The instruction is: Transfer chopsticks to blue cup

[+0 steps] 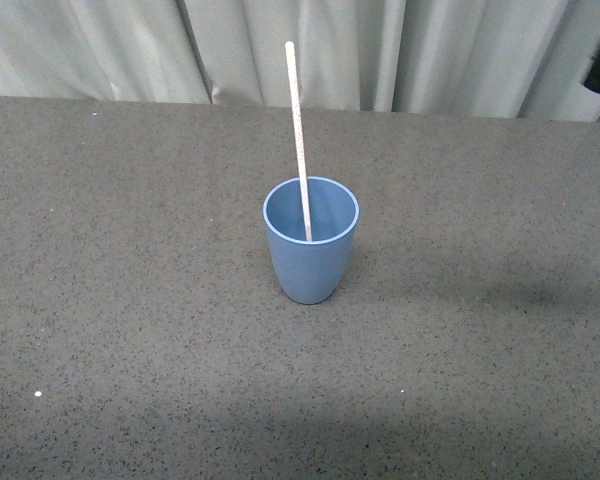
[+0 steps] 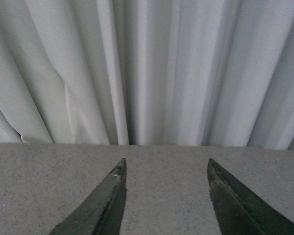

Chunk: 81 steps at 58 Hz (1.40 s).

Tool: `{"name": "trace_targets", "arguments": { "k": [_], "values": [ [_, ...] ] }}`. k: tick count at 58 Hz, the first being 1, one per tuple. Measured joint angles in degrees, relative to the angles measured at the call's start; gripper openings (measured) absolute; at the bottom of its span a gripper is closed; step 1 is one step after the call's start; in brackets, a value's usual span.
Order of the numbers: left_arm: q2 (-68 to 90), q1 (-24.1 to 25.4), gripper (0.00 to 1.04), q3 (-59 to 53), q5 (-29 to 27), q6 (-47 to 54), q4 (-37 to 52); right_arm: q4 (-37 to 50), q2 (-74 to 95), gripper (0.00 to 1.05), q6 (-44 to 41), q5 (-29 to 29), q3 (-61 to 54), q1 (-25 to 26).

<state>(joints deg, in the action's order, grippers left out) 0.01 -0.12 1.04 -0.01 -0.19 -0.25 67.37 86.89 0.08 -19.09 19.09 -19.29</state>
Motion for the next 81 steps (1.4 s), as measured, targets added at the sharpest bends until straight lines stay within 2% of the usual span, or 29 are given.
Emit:
{"name": "trace_targets", "arguments": {
  "k": [11, 30, 45, 49, 52, 81],
  "values": [
    [0.0, 0.0, 0.98, 0.0, -0.02, 0.0, -0.02, -2.49, -9.22, 0.0, -0.13, 4.94, -7.28, 4.66],
    [0.0, 0.0, 0.98, 0.0, -0.02, 0.0, 0.0, -12.33, -26.56, 0.01, -0.13, 11.26, -14.93, 11.17],
    [0.0, 0.0, 0.98, 0.0, -0.02, 0.0, 0.0, -20.92, -37.73, 0.01, -0.11, 13.84, -17.38, 13.88],
    [0.0, 0.0, 0.98, 0.0, -0.02, 0.0, -0.02, -24.22, -41.59, 0.01, -0.13, 18.38, -18.01, 17.2],
    [0.0, 0.0, 0.98, 0.0, -0.02, 0.0, 0.0, -26.88, -44.81, 0.01, -0.11, 18.69, -18.34, 18.8],
    [0.0, 0.0, 0.98, 0.0, -0.02, 0.0, -0.02, -42.77, -62.25, 0.01, -0.11, 19.04, -18.84, 19.17]
  ]
}}
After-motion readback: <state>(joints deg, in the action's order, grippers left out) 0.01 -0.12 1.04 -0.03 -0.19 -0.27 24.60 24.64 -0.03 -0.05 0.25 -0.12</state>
